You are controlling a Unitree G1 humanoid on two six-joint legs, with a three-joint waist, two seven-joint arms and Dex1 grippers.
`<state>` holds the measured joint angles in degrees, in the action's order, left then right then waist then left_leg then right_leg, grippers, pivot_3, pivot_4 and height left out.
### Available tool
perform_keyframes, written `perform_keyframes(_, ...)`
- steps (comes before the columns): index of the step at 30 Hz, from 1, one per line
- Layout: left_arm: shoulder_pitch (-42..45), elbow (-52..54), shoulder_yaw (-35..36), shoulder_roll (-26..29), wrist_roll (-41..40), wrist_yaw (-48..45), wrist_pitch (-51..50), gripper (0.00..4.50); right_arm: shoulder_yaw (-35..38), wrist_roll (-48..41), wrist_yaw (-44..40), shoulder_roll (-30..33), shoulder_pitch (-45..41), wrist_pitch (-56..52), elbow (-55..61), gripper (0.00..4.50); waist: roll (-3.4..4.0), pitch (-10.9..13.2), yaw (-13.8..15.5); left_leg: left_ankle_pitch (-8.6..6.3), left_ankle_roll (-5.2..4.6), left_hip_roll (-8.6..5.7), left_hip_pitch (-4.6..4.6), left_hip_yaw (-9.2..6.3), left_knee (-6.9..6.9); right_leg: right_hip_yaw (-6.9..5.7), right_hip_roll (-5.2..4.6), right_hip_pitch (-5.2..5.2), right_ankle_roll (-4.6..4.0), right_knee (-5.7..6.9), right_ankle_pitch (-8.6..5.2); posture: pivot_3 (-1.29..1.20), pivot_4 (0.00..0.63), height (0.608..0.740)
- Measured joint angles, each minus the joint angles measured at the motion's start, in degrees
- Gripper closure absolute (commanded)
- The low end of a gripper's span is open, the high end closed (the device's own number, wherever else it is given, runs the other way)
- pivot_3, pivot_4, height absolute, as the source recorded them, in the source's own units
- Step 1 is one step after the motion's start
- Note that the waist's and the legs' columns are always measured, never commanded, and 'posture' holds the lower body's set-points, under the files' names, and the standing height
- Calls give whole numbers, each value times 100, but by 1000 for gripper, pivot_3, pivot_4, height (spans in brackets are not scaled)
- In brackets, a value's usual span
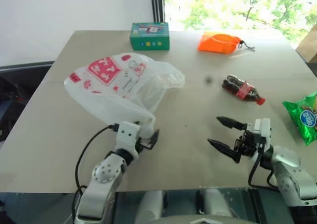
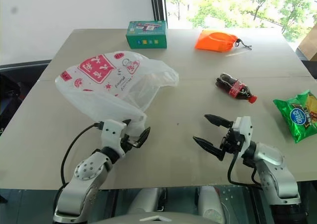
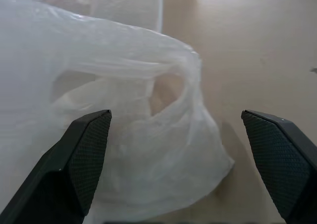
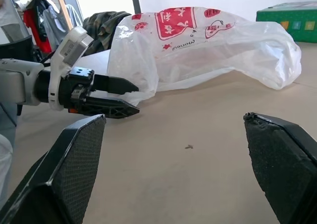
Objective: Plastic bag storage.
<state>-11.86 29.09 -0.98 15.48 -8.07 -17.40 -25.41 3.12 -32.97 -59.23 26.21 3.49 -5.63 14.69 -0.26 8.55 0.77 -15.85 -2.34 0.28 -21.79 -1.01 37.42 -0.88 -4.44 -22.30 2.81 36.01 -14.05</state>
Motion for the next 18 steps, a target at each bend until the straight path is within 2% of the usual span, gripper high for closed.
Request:
perform_keyframes(5,-123,0,69,31,-3,2,-5,52,-1,46,2,-57,-82,99,-136,0,0,0,6,0,0,-1,0,0,1,0,-1,0,0,0,0,0,150,740)
perform_keyframes(10,-304,64,-15,734,398,-219,392,52,-1,77,18,-82,-83,113,-175,0,3,-1,-5,0,0,0,5,4,0,5,1,-1,-1,5,0,0,150,740)
perform_keyframes(11,-306,31,14,817,530,-203,512,582,-1,78,21,-87,-83,116,-175,0,3,-1,-4,0,0,0,5,4,0,5,1,-1,-1,7,0,0,150,740)
perform_keyframes(14,-300,-160,77,1006,732,-214,834,1790,-1,85,23,-101,-81,130,-177,0,3,-1,-1,0,0,0,6,5,1,5,-1,-1,-1,10,0,0,150,740)
perform_keyframes(18,-183,-409,57,980,881,-212,1047,3655,-1,92,58,-104,-81,130,-177,0,2,-1,1,0,0,0,6,6,3,5,-2,-1,-1,14,0,0,150,740)
